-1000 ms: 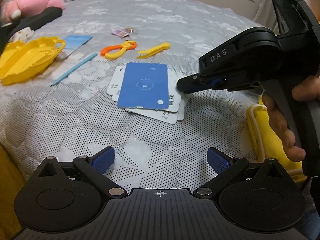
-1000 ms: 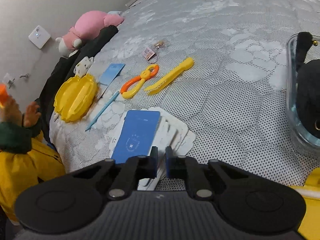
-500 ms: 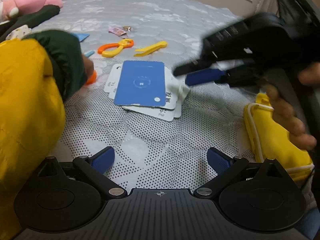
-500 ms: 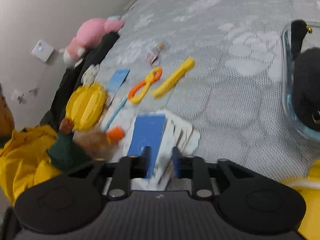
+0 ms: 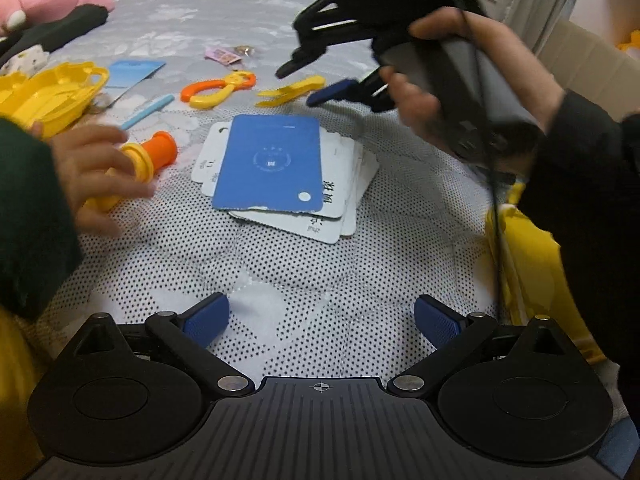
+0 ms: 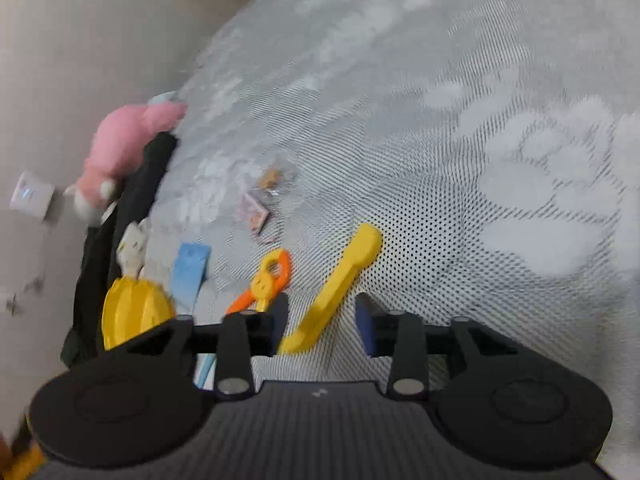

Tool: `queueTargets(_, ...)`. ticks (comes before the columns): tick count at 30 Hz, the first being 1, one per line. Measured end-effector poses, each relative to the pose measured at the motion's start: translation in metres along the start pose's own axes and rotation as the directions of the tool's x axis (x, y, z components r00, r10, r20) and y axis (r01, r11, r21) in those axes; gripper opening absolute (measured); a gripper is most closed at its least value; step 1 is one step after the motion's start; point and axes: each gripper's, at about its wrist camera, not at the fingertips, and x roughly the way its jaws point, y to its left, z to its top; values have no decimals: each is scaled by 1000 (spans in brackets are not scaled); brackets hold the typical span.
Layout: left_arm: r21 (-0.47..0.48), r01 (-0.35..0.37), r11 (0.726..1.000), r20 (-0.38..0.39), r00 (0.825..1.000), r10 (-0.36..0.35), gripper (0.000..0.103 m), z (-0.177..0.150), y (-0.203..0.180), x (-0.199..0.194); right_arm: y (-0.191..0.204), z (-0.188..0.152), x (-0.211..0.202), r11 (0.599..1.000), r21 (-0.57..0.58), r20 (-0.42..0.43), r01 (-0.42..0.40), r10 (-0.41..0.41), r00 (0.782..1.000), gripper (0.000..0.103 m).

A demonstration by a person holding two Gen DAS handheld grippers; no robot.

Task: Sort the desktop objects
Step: 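Grasp the yellow plastic stick toy with the right gripper, then carry the yellow toy over the glass container and drop it in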

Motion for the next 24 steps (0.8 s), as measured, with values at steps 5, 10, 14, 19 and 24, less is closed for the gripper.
queueTargets(5, 3, 5, 1000, 4, 1000, -5, 102, 2, 2, 2, 3, 1, 9, 1000, -20, 4, 22, -22, 1000, 21)
queueTargets(10, -7, 4, 1000, 7, 1000, -4, 102, 2, 0, 0, -6, 1, -5, 1000, 7, -21, -29, 29, 999, 10)
queueTargets(14, -13, 11, 1000, 9, 1000, -11, 102, 3, -4, -3, -9, 0, -42, 998, -16, 2, -55, 55, 998, 9)
queueTargets(19, 14, 30, 999, 14, 999, -30, 102, 7, -21, -6, -18, -2, -107, 993, -47, 18, -106, 106, 994, 9)
queueTargets(24, 62, 31, 998, 17, 999, -33, 102, 13, -48, -7, -42, -8, -183, 994, -87, 73, -65, 72, 995, 9)
